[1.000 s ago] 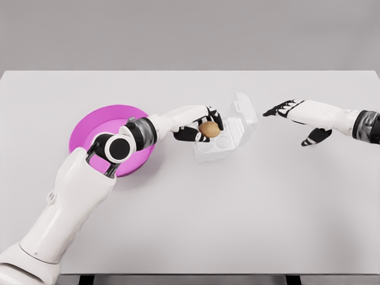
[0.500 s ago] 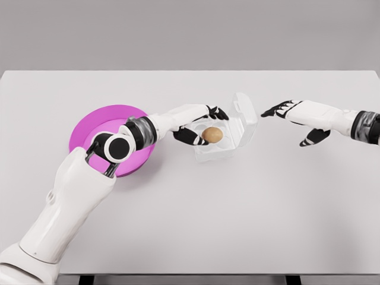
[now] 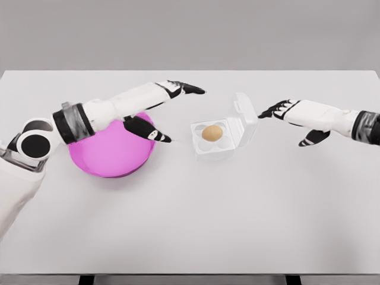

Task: Pack egg into the box and close the box lid

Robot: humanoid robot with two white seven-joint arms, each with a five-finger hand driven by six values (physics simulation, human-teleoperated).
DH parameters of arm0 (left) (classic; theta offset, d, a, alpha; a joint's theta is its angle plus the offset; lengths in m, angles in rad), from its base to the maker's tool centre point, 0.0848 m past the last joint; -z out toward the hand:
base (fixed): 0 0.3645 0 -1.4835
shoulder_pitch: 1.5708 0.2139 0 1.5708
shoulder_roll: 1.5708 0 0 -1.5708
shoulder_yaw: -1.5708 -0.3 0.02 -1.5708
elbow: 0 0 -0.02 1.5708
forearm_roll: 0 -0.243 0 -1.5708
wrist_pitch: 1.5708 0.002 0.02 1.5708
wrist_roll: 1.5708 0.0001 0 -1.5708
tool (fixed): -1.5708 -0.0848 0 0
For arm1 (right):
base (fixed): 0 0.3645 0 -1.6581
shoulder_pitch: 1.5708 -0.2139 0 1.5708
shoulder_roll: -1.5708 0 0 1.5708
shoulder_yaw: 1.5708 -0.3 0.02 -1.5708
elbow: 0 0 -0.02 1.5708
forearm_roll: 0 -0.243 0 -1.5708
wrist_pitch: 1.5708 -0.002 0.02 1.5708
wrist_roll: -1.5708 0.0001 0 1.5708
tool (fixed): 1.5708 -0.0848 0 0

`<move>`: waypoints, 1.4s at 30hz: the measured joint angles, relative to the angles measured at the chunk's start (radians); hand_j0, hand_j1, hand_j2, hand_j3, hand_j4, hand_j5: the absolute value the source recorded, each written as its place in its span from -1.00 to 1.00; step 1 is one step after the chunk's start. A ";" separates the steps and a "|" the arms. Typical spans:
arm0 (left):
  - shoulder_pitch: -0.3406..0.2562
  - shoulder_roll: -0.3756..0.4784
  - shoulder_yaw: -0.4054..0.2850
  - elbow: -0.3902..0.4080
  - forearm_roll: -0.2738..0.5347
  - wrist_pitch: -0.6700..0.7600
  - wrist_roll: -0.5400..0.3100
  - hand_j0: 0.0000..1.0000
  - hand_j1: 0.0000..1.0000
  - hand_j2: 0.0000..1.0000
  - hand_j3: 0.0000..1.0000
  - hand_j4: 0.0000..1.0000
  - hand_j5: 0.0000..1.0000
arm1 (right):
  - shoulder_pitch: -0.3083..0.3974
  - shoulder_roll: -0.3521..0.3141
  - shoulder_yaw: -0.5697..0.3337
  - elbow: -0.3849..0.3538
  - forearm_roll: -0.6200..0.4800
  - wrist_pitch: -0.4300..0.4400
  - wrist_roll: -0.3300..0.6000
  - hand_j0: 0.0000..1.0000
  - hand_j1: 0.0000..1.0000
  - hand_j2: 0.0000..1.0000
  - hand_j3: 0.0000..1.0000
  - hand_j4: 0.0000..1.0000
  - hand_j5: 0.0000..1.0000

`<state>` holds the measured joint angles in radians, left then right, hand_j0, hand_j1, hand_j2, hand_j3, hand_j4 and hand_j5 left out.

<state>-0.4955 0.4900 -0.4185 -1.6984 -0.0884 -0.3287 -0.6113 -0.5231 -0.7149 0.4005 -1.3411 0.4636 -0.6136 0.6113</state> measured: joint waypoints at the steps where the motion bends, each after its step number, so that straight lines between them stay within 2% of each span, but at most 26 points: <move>1: 0.023 0.052 0.015 -0.004 0.045 -0.081 0.000 1.00 1.00 1.00 1.00 1.00 1.00 | 0.000 -0.003 0.000 -0.004 0.000 0.000 0.000 1.00 1.00 1.00 1.00 1.00 1.00; 3: 0.089 0.154 0.064 0.002 0.112 -0.180 0.000 1.00 1.00 1.00 1.00 1.00 1.00 | 0.002 -0.007 -0.001 -0.008 0.000 0.000 0.000 1.00 1.00 1.00 1.00 1.00 1.00; 6: 0.215 0.252 0.213 0.052 0.157 -0.247 0.000 1.00 1.00 1.00 1.00 1.00 1.00 | 0.002 -0.014 -0.001 -0.012 0.000 0.000 0.000 1.00 1.00 1.00 1.00 1.00 1.00; 9: 0.230 0.300 0.327 0.135 0.170 -0.270 0.000 1.00 1.00 1.00 1.00 1.00 1.00 | 0.006 -0.019 -0.001 -0.017 -0.001 0.000 0.000 1.00 1.00 1.00 1.00 1.00 1.00; 12: 0.235 0.329 0.369 0.186 0.167 -0.279 0.000 1.00 1.00 1.00 1.00 1.00 1.00 | 0.008 -0.021 -0.001 -0.020 -0.001 0.000 0.000 1.00 1.00 1.00 1.00 1.00 1.00; 16: 0.236 0.342 0.384 0.211 0.156 -0.283 0.000 1.00 1.00 1.00 1.00 1.00 1.00 | 0.017 -0.021 0.000 -0.024 0.000 0.000 0.000 1.00 1.00 1.00 1.00 1.00 1.00; 23: 0.236 0.341 0.386 0.212 0.143 -0.285 0.000 1.00 1.00 1.00 1.00 1.00 1.00 | 0.037 -0.016 0.006 -0.112 -0.004 0.000 0.000 1.00 1.00 1.00 1.00 1.00 1.00; 35: 0.236 0.337 0.384 0.205 0.136 -0.285 0.000 1.00 1.00 1.00 1.00 1.00 1.00 | 0.101 0.003 0.001 -0.326 -0.057 0.000 0.000 1.00 1.00 1.00 1.00 1.00 1.00; 38: 0.236 0.336 0.384 0.202 0.136 -0.285 0.000 1.00 1.00 1.00 1.00 1.00 1.00 | 0.149 -0.003 -0.053 -0.332 -0.124 -0.001 0.000 1.00 1.00 1.00 1.00 1.00 1.00; 42: 0.241 0.335 0.383 0.200 0.135 -0.285 0.000 1.00 1.00 1.00 1.00 1.00 1.00 | 0.175 -0.011 -0.170 -0.246 -0.193 0.000 0.000 1.00 1.00 1.00 1.00 1.00 1.00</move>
<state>-0.2546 0.8252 -0.0351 -1.4987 0.0464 -0.6138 -0.6113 -0.3482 -0.7258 0.2302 -1.5870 0.2706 -0.6139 0.6114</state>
